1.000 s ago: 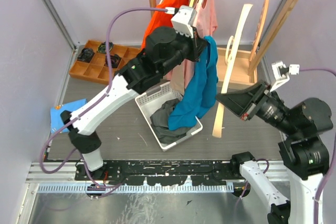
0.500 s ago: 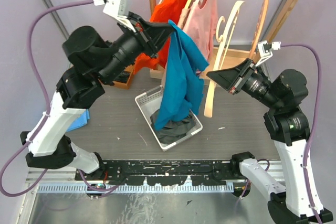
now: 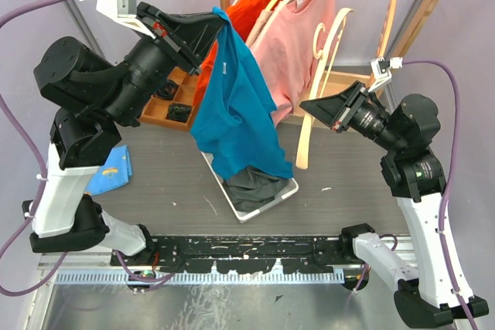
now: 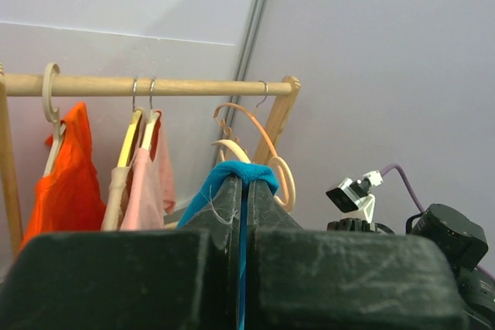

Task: Remove the t-shirt from the hanger
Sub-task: Remove the T-shirt from the hanger, then place the T-shirt in the bin.

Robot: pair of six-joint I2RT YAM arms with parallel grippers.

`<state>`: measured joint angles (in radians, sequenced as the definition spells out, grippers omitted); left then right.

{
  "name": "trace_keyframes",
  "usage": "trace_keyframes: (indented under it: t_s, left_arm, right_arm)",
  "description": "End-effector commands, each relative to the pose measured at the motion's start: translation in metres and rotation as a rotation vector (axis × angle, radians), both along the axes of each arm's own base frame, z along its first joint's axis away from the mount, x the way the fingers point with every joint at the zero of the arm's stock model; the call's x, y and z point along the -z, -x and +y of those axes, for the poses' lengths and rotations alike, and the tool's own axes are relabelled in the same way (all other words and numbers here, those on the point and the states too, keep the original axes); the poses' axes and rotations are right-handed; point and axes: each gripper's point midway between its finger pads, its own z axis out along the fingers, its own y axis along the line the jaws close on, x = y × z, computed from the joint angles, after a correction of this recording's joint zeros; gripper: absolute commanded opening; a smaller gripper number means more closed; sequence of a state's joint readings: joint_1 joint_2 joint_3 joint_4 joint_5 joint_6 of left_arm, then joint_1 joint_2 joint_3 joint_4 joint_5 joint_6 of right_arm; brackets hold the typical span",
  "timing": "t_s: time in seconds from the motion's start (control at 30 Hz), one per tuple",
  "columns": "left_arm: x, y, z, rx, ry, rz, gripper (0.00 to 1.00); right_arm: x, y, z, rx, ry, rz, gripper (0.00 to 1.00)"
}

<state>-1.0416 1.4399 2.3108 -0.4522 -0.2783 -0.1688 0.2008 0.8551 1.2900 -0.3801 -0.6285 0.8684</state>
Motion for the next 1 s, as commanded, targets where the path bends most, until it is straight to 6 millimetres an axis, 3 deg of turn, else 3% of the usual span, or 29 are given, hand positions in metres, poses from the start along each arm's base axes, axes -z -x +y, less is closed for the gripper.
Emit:
trace_keyframes:
  t_s: [0.0, 0.57, 0.73, 0.97]
  left_arm:
    - [-0.025, 0.009, 0.029, -0.044, 0.058, -0.057, 0.00]
    - [-0.060, 0.025, 0.087, -0.138, 0.227, -0.137, 0.00]
    - [-0.061, 0.024, 0.090, -0.155, 0.227, -0.142, 0.00]
    - [-0.048, 0.016, 0.079, -0.158, 0.204, -0.115, 0.00]
  right_arm:
    - [-0.029, 0.009, -0.002, 0.008, -0.035, -0.123, 0.01]
    - [-0.029, 0.006, 0.000, -0.005, -0.042, -0.114, 0.01]
    - [-0.027, 0.005, 0.001, -0.010, -0.040, -0.109, 0.01]
    - [-0.025, 0.004, 0.002, -0.021, -0.035, -0.105, 0.01]
